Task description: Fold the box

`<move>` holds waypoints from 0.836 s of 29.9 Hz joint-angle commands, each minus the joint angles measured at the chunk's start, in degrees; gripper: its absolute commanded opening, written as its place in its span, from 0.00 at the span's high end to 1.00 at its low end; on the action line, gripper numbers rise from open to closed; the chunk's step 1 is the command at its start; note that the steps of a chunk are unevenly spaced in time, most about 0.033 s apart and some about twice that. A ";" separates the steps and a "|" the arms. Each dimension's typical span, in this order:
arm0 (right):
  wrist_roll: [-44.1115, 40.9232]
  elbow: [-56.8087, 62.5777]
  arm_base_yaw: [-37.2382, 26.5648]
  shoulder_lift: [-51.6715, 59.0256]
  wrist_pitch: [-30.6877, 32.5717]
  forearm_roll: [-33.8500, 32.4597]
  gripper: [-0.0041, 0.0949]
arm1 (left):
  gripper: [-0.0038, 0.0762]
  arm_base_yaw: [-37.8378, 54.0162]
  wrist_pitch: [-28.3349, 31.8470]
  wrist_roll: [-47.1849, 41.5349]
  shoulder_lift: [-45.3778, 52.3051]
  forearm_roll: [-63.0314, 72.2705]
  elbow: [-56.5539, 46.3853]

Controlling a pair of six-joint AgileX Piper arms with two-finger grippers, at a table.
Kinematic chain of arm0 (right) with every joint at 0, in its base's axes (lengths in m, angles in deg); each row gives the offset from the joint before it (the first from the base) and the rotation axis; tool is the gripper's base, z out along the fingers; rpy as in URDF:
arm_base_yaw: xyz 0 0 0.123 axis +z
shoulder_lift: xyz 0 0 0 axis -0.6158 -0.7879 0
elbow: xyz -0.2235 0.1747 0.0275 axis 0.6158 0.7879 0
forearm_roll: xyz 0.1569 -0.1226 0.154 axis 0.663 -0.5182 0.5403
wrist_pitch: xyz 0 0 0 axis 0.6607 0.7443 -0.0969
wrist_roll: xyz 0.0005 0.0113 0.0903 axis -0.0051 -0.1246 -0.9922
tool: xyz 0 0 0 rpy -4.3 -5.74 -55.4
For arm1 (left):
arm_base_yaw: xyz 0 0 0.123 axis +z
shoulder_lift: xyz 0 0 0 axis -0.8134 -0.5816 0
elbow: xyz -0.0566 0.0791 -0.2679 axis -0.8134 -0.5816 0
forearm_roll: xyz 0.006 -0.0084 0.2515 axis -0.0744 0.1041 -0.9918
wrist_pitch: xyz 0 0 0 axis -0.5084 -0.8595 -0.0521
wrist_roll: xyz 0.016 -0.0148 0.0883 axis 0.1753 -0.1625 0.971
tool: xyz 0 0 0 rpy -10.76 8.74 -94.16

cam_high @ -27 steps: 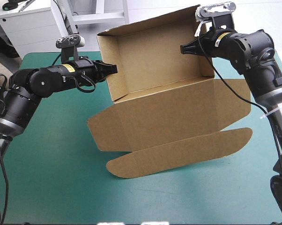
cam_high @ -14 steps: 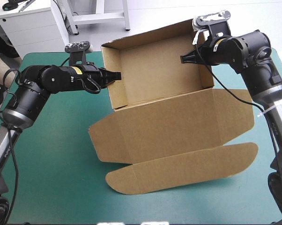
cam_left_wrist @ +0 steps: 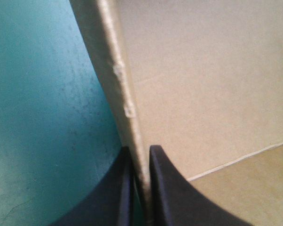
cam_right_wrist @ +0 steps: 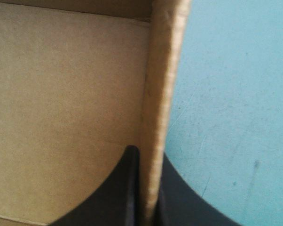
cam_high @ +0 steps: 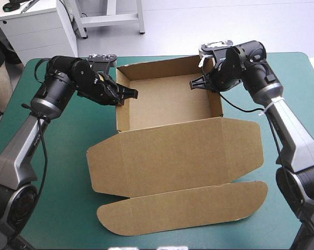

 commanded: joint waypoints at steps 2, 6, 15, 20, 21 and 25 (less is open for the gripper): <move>2.00 -1.74 1.04 -0.28 0.98 9.65 0.97 | 0.96 0.21 1.78 2.13 -1.63 5.12 2.96; 2.00 -1.74 1.04 -3.21 0.98 9.76 0.97 | 0.96 0.25 1.53 2.70 -4.39 4.65 2.96; 0.48 -1.74 1.04 -10.35 0.98 12.74 0.97 | 0.96 0.25 0.71 3.71 -9.66 5.18 2.96; 0.19 -1.74 1.04 -11.26 0.98 11.68 0.97 | 0.96 0.25 -1.23 3.71 -11.20 3.94 2.96; 0.19 -1.74 1.04 -11.26 0.98 10.93 0.97 | 0.96 0.25 -1.23 3.98 -11.33 3.96 2.96; 0.32 -1.74 1.04 -11.26 0.98 9.04 0.87 | 0.88 0.25 -1.73 8.37 -11.33 5.09 2.96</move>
